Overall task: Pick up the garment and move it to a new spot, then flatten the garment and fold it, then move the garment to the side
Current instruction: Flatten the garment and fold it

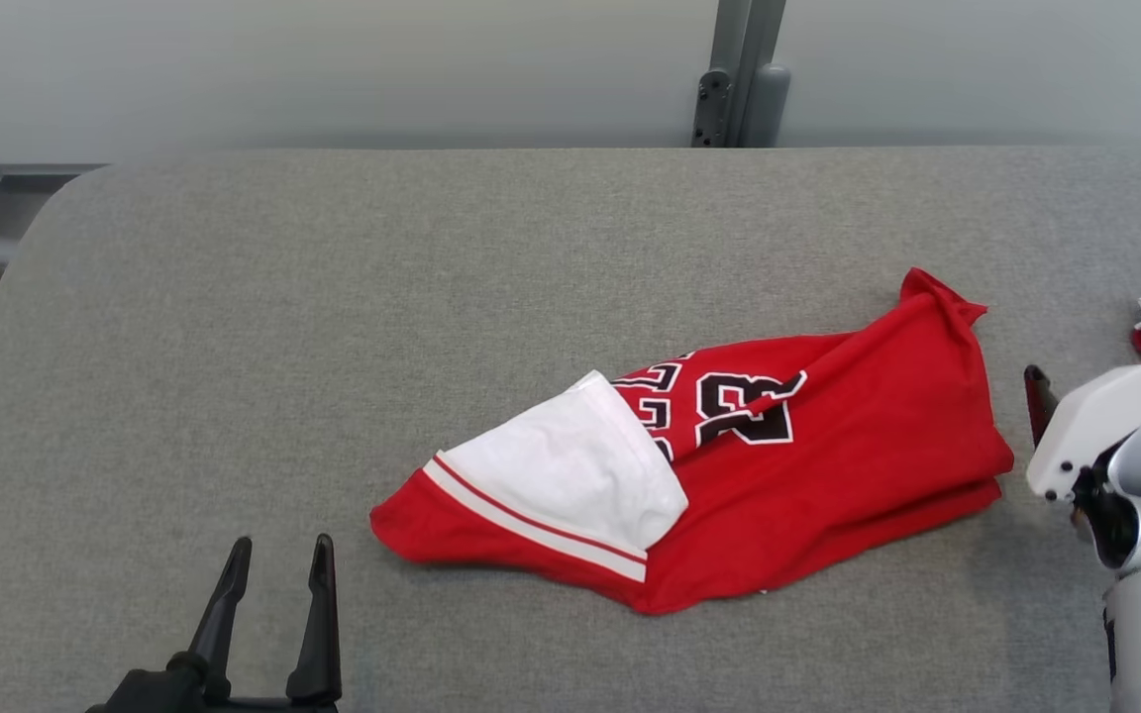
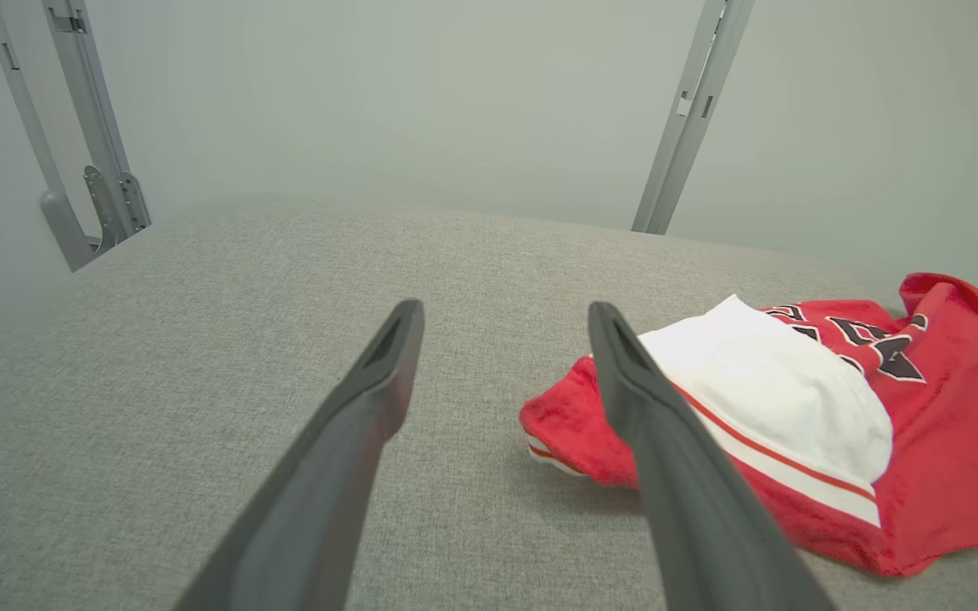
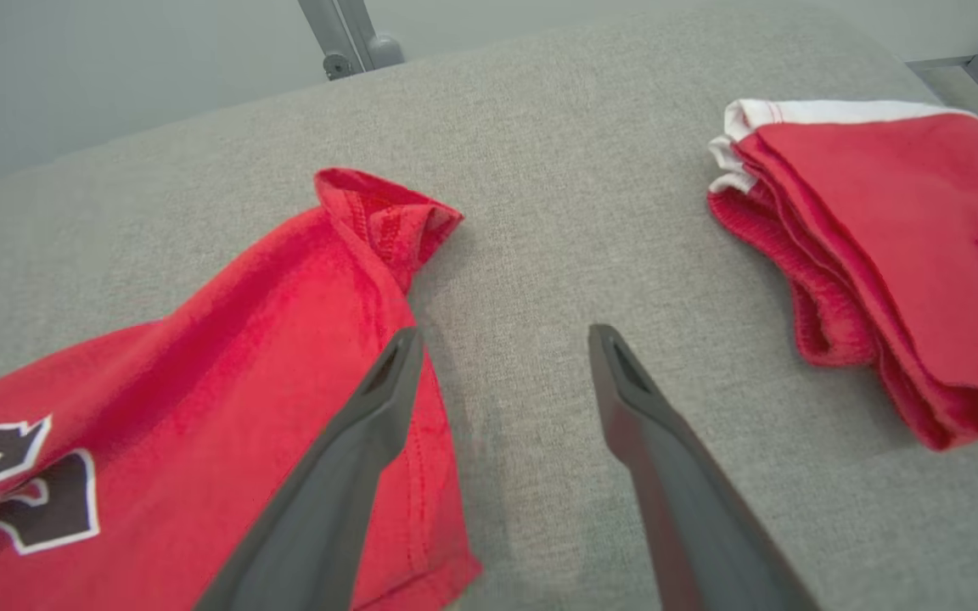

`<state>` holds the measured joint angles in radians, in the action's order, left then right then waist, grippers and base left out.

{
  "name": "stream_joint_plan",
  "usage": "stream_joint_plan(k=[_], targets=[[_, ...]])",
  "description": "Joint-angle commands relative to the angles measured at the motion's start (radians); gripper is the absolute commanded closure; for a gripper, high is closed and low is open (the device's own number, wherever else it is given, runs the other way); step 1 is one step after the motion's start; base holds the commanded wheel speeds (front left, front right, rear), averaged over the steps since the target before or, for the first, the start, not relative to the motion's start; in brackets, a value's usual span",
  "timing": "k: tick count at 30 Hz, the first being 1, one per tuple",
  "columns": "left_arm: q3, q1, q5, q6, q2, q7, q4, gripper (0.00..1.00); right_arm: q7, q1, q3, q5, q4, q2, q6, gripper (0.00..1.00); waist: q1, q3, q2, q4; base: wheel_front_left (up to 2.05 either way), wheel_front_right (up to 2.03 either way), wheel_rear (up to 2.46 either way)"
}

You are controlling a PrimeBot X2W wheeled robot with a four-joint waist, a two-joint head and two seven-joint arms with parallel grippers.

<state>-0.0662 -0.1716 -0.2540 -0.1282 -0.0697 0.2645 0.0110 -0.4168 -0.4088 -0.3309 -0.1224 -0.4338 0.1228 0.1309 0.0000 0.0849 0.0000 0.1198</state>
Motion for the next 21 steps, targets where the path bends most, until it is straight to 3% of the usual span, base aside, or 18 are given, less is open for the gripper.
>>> stream_joint_plan(k=[1, 8, 21], targets=[[0.003, -0.012, -0.004, -0.004, 0.001, -0.001, 0.003, 0.0, -0.017, 0.036, 0.003, -0.015, 0.02, -0.007, 0.0, 0.0, 0.0, -0.026, 0.0, -0.03, 0.0, 0.0, 0.0], [0.005, -0.012, 0.0, -0.004, -0.001, -0.001, 0.001, 0.0, -0.095, 0.117, 0.024, -0.097, 0.072, -0.043, 0.0, 0.0, 0.0, -0.018, 0.0, -0.048, 0.0, 0.0, 0.0], [-0.01, 0.018, -0.002, -0.004, -0.013, -0.001, 0.001, 0.0, -0.236, 0.028, 0.013, -0.106, 0.031, -0.056, 0.0, 0.0, 0.0, 0.024, 0.0, -0.014, 0.0, 0.0, 0.0]])
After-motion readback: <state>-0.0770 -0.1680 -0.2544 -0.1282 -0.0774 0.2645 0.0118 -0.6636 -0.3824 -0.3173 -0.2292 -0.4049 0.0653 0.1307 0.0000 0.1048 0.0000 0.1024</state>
